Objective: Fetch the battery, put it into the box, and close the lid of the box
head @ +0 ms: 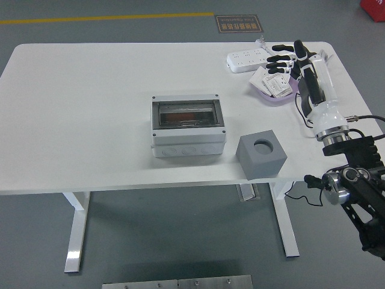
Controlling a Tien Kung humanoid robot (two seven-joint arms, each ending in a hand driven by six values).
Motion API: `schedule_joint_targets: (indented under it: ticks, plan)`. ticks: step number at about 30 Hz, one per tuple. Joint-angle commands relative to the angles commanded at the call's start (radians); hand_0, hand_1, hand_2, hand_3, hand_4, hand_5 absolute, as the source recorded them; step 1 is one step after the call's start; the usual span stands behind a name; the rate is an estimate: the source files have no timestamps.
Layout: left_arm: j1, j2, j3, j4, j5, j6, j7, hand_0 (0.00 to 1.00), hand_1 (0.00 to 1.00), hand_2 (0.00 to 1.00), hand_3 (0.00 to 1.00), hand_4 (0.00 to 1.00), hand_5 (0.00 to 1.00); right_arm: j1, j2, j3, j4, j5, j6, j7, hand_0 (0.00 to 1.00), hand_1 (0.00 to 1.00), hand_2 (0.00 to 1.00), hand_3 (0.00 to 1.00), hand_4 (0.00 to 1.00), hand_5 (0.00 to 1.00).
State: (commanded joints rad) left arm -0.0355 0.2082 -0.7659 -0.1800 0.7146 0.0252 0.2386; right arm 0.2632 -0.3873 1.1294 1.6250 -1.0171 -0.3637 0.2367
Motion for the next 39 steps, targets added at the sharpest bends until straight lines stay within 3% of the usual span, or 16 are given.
schedule_joint_targets:
  ticks: [10,18,23,29,34,35,39]
  plan:
    - [0.006,-0.007,0.0,0.0,-0.016,-0.001,0.0,0.703,0.796,0.751,0.787,0.896,0.4,0.019,0.009,-0.013,-0.128,0.083,0.051,0.006,0.531,0.532,0.55,0.628,0.998,0.948]
    - [0.009,-0.007,-0.007,0.0,-0.02,-0.001,0.002,0.705,0.796,0.752,0.79,0.899,0.406,-0.023,-0.009,0.042,0.02,0.092,0.078,-0.055,0.58,0.555,0.567,0.636,0.998,0.944]
    - [0.008,-0.006,-0.011,0.0,-0.018,-0.002,0.004,0.706,0.796,0.753,0.789,0.901,0.409,0.005,-0.025,0.055,0.092,0.091,0.079,-0.071,0.612,0.575,0.587,0.651,0.985,0.911]
    - [0.003,-0.003,-0.008,0.0,-0.027,-0.002,0.003,0.71,0.797,0.754,0.793,0.887,0.389,0.099,-0.026,0.039,-0.007,0.099,0.082,-0.085,0.626,0.584,0.587,0.649,0.967,0.889]
    - [-0.001,-0.005,-0.004,0.0,-0.034,-0.001,0.002,0.71,0.797,0.754,0.793,0.887,0.389,0.133,-0.027,0.038,-0.096,0.117,0.107,-0.107,0.626,0.584,0.587,0.649,0.967,0.889]
    - [-0.002,-0.005,-0.004,0.0,-0.035,0.0,0.001,0.711,0.797,0.753,0.784,0.785,0.248,0.132,-0.028,0.042,-0.105,0.119,0.117,-0.115,0.672,0.629,0.619,0.661,0.963,0.89]
    - [-0.002,-0.006,-0.005,0.0,-0.036,0.0,0.001,0.711,0.797,0.753,0.784,0.785,0.248,0.121,-0.035,0.06,-0.114,0.118,0.146,-0.12,0.672,0.629,0.619,0.661,0.963,0.89]
